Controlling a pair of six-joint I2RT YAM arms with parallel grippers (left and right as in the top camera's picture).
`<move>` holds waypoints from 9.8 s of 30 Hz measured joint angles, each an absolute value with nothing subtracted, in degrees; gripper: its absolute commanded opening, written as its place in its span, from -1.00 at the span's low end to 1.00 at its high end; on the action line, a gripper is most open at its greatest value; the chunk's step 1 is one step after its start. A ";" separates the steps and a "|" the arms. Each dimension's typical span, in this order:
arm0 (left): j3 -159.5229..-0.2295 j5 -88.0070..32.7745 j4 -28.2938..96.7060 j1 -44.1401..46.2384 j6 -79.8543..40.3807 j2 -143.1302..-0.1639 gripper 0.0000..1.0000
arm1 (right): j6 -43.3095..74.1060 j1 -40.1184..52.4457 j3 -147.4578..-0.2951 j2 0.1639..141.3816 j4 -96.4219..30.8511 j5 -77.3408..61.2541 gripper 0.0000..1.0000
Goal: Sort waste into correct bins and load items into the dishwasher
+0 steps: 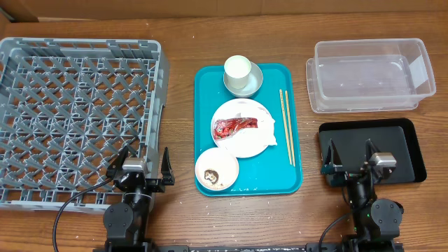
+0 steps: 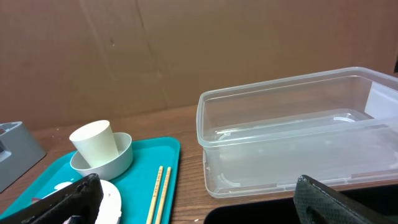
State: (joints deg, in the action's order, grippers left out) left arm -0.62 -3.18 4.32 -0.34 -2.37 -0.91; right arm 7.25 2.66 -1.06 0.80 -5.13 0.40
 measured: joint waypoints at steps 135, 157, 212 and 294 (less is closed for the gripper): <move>-102.45 -1.26 56.97 34.85 1.13 -114.78 0.07 | 7.20 2.68 -1.06 0.58 -5.13 0.40 1.00; -109.65 6.07 71.44 28.23 -5.32 -113.99 0.42 | 7.22 2.68 -1.06 0.58 -5.17 0.38 1.00; -117.38 -4.10 69.04 -13.13 -17.69 -113.38 0.99 | 11.75 4.58 -66.65 64.47 -19.44 -40.03 1.00; -117.38 -4.10 69.01 -13.10 -17.69 -113.38 1.00 | 38.17 -6.37 -89.08 97.47 -52.53 13.87 -0.93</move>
State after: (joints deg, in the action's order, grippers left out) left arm -117.38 -4.10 69.01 -13.10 -17.69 -113.38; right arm 38.17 -6.37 -89.08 97.47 -52.53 13.87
